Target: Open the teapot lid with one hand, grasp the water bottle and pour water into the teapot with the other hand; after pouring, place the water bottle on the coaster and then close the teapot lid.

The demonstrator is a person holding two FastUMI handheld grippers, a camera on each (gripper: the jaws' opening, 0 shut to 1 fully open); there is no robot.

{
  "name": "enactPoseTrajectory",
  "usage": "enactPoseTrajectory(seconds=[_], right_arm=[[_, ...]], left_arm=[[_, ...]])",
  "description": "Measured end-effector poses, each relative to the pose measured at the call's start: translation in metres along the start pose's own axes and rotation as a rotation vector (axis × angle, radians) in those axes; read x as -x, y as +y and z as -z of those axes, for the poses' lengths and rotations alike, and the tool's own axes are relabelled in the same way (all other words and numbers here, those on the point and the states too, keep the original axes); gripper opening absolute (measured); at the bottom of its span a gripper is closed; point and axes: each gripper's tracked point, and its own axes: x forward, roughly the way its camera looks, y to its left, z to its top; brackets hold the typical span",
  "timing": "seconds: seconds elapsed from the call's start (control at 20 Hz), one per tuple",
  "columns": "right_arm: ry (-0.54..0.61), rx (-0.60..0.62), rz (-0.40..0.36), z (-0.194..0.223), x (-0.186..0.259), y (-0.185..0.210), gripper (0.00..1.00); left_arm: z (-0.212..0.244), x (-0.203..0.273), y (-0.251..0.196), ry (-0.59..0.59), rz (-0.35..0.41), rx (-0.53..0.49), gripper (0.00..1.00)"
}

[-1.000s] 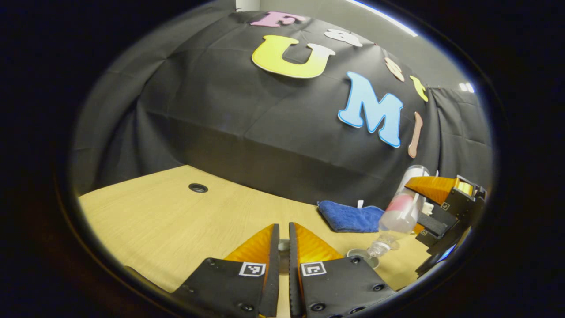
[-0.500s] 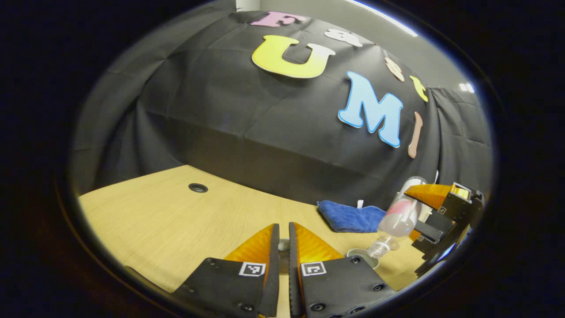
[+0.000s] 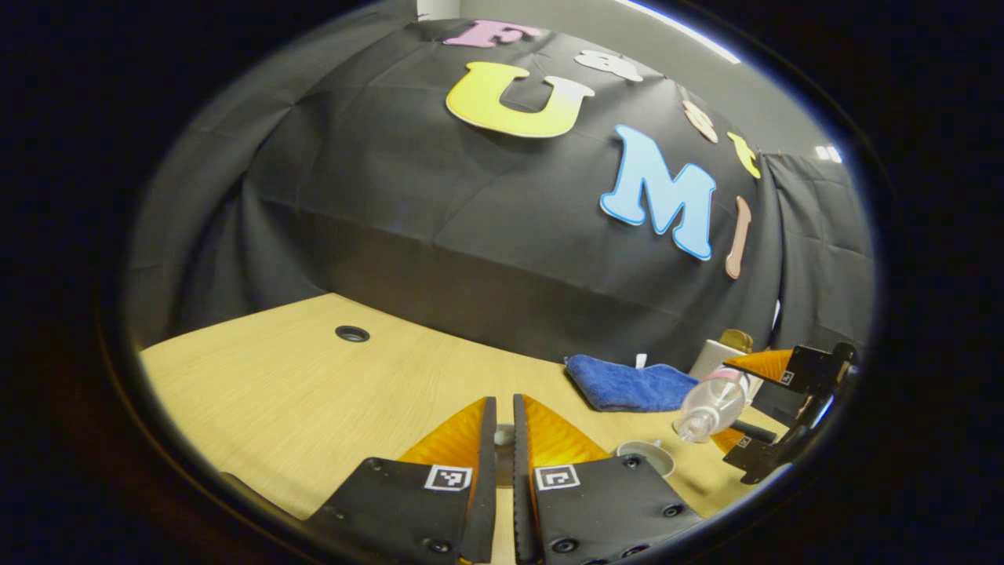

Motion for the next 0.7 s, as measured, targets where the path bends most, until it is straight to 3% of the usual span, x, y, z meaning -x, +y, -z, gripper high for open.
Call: enactPoseTrajectory(seconds=[0.25, 0.7], right_arm=[[0.050, -0.292, -0.123, 0.011, 0.002, 0.024, 0.74], [0.103, -0.821, -0.193, 0.039, -0.008, 0.019, 0.75]], left_arm=[[0.002, 0.001, -0.004, 0.000, 0.006, -0.005, 0.16], [0.001, 0.001, -0.013, -0.001, 0.007, -0.075, 0.16]])
